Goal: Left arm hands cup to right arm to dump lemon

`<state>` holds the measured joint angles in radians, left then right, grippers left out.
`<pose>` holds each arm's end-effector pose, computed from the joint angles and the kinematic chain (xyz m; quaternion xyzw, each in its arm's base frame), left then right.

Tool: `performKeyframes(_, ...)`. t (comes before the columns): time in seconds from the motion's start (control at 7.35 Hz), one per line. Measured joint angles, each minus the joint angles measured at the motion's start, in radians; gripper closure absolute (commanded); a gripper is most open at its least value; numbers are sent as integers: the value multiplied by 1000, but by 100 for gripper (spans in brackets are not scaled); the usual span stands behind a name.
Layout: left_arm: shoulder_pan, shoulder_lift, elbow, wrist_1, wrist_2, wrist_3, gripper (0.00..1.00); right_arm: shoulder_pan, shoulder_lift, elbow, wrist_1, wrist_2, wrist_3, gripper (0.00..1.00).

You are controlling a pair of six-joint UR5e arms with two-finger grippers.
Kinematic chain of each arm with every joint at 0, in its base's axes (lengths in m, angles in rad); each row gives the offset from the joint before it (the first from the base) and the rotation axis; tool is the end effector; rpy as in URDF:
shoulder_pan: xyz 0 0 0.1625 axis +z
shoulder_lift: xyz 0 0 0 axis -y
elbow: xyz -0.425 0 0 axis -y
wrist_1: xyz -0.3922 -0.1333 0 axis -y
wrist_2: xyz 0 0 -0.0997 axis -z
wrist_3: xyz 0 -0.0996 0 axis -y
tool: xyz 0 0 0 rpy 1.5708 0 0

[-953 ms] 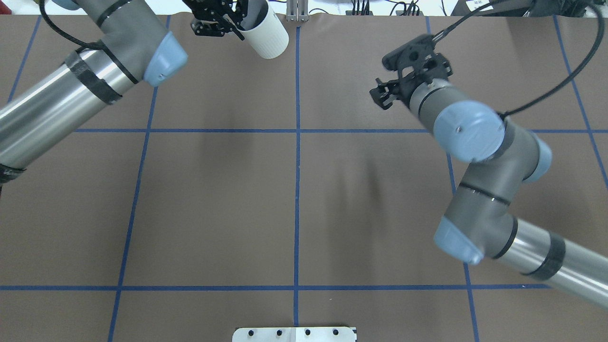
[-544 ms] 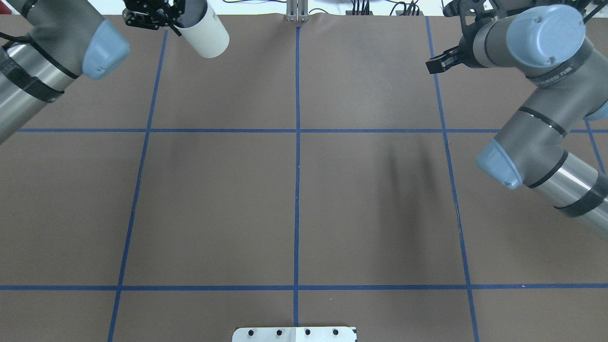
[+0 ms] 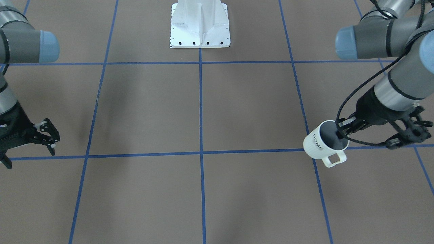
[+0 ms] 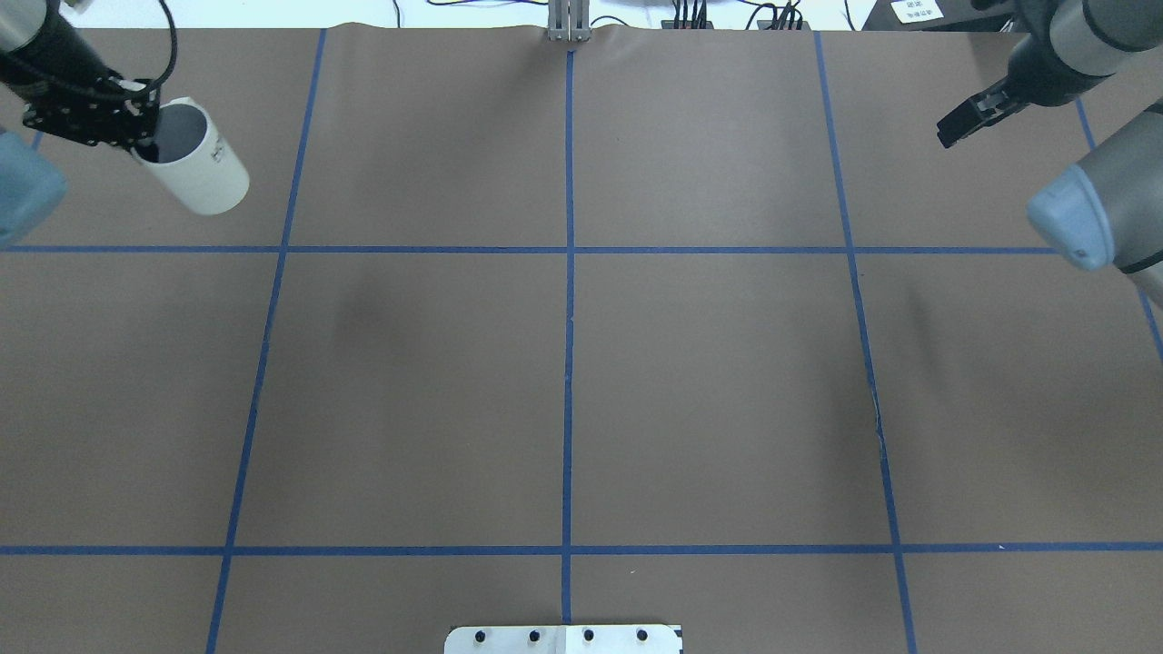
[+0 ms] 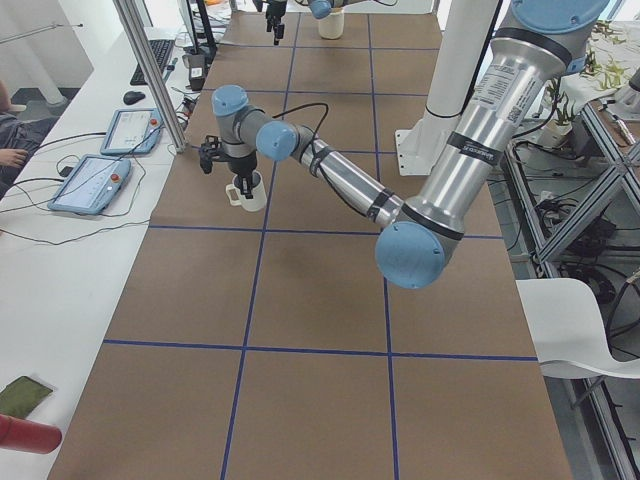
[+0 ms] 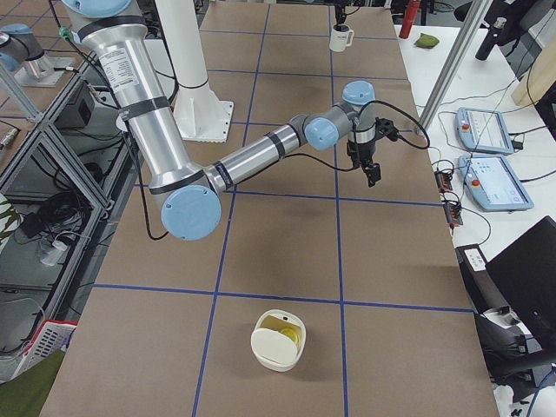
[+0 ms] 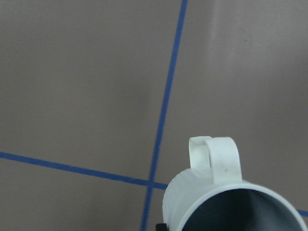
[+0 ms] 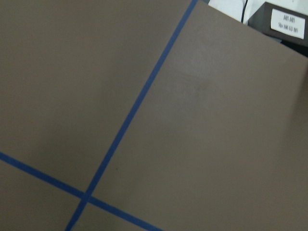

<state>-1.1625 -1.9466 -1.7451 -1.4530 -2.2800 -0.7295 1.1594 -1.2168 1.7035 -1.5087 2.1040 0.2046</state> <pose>0.1804 -0.5893 0.3797 -0.0132 0.3941 -0.0730 0.9161 -0.1737 -0.6048 0.3989 0.1722 -0.3209 -0.1668 0.9163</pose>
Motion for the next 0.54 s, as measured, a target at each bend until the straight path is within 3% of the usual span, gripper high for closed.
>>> performKeyframes(0.27,-3,147,-53,-9,7,74,100,45,-81,8,-38,74,-91,0)
performKeyframes(0.54,3,260,-60,-99,21,81,100,68,-129,13,-42,118,-120,0)
